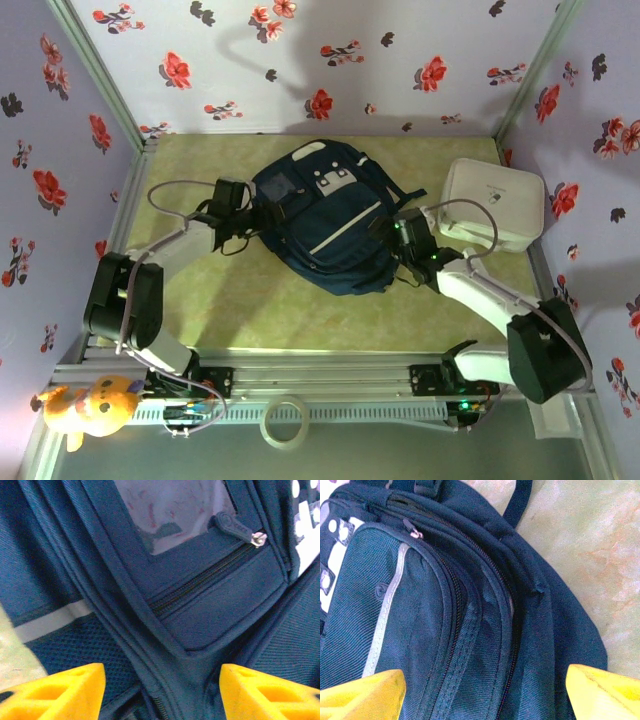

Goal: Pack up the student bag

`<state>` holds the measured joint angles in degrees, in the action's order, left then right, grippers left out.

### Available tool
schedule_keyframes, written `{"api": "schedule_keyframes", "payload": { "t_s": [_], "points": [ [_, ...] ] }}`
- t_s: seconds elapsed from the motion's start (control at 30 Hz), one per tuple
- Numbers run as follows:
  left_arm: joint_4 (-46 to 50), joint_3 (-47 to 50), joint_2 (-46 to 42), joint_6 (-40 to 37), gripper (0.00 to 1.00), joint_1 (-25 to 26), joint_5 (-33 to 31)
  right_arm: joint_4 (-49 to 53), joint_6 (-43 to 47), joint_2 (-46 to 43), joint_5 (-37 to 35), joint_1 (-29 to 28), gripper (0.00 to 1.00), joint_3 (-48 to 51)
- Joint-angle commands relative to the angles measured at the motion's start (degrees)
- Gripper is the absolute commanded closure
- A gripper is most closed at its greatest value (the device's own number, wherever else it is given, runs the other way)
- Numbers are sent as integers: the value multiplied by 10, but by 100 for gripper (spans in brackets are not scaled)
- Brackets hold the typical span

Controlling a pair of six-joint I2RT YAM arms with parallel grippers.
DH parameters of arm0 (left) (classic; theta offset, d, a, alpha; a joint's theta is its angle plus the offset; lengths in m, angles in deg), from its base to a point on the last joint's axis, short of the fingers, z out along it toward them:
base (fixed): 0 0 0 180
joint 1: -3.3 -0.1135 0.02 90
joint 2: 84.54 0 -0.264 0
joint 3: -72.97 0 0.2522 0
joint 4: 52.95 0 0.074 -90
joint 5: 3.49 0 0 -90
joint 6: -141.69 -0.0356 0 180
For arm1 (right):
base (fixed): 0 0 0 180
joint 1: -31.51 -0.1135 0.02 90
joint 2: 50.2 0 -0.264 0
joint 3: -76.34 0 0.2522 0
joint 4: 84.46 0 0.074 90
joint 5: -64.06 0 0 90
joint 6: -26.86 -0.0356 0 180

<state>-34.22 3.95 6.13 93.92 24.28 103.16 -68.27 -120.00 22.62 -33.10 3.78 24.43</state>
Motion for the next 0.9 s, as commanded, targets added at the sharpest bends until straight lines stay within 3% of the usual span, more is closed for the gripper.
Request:
{"api": "schedule_keyframes", "payload": {
  "t_s": [0.0,0.53,0.87],
  "points": [
    [-69,6,27,60,34,-9,46,-24,-3,19,25,2,16,-23],
    [-213,18,121,215,31,-32,84,-50,-1,60,39,2,16,-33],
    [-239,81,87,250,35,-50,57,-60,25,114,54,4,19,-83]
  ]
}}
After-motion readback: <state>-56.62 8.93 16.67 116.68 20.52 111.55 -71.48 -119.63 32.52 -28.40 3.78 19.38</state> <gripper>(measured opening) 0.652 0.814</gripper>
